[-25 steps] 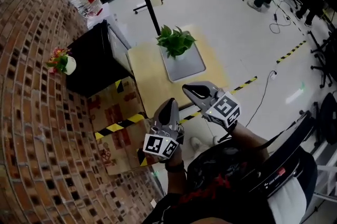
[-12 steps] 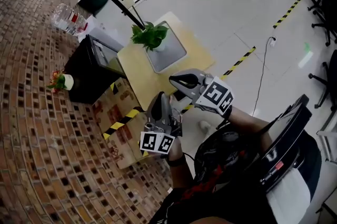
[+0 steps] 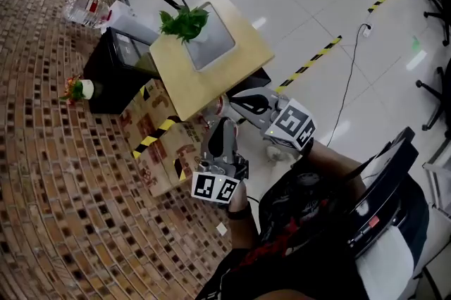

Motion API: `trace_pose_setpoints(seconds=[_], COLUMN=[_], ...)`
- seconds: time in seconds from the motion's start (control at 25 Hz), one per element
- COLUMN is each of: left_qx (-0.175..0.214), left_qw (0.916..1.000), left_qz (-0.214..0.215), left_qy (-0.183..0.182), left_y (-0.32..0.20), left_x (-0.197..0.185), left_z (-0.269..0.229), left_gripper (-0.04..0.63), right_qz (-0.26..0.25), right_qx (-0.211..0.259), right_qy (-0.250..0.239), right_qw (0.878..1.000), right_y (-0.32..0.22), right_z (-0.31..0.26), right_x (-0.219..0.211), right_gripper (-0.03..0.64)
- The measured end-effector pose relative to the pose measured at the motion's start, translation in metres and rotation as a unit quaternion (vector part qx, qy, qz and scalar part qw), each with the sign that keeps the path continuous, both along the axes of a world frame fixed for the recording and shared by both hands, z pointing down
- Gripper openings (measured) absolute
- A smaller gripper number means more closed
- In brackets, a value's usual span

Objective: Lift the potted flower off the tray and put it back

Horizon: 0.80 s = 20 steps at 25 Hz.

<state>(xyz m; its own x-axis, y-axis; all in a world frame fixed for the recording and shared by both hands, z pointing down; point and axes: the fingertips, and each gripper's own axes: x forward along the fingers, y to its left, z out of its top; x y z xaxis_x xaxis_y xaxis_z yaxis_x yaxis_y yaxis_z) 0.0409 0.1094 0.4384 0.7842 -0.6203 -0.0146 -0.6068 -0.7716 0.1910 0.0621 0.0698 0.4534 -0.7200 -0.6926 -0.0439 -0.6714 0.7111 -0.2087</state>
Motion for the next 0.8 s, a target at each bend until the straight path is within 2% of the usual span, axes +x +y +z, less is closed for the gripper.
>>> trace_pose_setpoints(seconds=[0.28,0.52,0.68,0.8], left_qx=[0.017,0.040,0.037,0.036], left_qw=[0.9998,0.9984,0.9975,0.9969], left_qz=[0.000,-0.023,-0.040,-0.044], left_qy=[0.012,0.032,0.044,0.054], left_y=[0.017,0.032,0.036,0.028], left_x=[-0.019,-0.078,-0.118,-0.132], left_z=[-0.011,-0.020,-0.015,-0.019], left_gripper=[0.000,0.000,0.000,0.000], right_qz=[0.000,-0.009,-0.014,-0.016], right_qx=[0.018,0.038,0.037,0.044], right_qy=[0.017,0.031,0.032,0.040], right_qw=[1.000,0.999,0.999,0.998], right_y=[0.022,0.043,0.053,0.049], right_z=[-0.012,-0.023,-0.022,-0.030], right_x=[-0.022,-0.073,-0.102,-0.111], right_gripper=[0.002,0.002,0.002,0.003])
